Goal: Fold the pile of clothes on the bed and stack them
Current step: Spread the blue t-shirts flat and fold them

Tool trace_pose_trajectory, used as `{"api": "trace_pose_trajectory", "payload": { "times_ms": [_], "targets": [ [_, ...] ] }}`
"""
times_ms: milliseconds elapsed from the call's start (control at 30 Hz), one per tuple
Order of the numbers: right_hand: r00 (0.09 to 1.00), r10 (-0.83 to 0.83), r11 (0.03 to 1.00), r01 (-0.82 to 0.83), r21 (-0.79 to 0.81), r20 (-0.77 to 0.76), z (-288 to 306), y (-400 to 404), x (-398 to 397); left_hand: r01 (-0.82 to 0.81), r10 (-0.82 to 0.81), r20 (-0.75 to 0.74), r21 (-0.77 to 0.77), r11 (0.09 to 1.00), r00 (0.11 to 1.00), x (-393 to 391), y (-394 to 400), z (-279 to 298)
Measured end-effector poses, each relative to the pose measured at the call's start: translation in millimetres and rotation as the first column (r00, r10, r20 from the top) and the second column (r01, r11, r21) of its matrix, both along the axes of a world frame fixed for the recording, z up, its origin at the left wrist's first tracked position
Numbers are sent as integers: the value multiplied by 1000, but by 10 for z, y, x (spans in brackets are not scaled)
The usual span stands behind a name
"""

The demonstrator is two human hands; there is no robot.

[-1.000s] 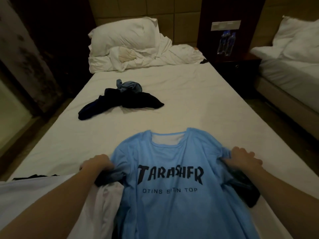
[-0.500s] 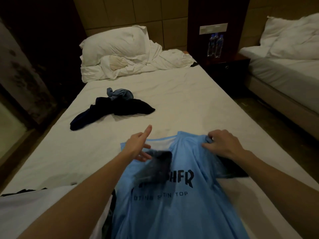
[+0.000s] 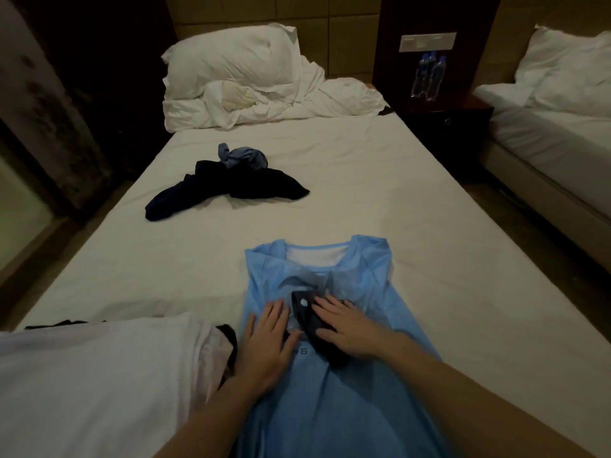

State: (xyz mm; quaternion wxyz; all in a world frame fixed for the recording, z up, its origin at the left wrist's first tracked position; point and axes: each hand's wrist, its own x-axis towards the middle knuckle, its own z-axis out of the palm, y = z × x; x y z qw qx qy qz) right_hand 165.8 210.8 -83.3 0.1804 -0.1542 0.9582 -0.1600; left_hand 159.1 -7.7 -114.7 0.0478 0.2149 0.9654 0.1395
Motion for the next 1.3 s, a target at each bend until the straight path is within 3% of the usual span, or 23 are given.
{"api": "trace_pose_trajectory", "payload": {
  "times_ms": [200, 367, 500, 633, 767, 867, 1067, 1133, 1167, 1233, 1300],
  "targets": [
    [942, -253, 965, 230, -128, -218, 65, 169, 648, -112, 95, 111, 159, 981, 989, 534, -114, 0],
    [887, -395, 909, 415, 38, -238, 14, 454, 1364, -378, 330, 216, 245, 893, 919, 1201, -220, 46],
    [742, -647, 757, 653, -28, -179, -51, 468, 2119, -490, 461, 167, 303, 818, 872, 1783, -330, 5],
    [566, -789, 593, 803, -54, -241, -53, 431, 2731, -510, 515, 50, 252, 823, 856, 2378, -408, 24],
    [476, -873, 487, 862, -139, -104, -89, 386, 3245, -504, 490, 122, 142, 852, 863, 2882, -432, 123],
    [516, -857, 497, 823, -276, -4, -101, 331, 3455, -448, 425, 152, 170, 878, 892, 3048, -503, 191],
    [531, -844, 471, 664, -581, -77, 107, 61, 3511, -281, 280, 33, 145, 949, 960, 3186, -546, 339],
    [667, -742, 568, 569, -595, -70, 74, -71, 3507, -157, 154, 35, 124, 980, 987, 3227, -503, 354],
    [766, -637, 671, 495, -552, -86, 16, -111, 3518, -78, 78, 8, 94, 992, 997, 3237, -504, 336],
    [928, -349, 904, 296, -308, -132, -42, -133, 3585, 125, -120, -72, 70, 990, 990, 3200, -578, 236],
    [982, -134, 988, 122, -97, -130, -115, -48, 3699, 352, -354, -165, -44, 935, 920, 3106, -774, 102]
  ]
}}
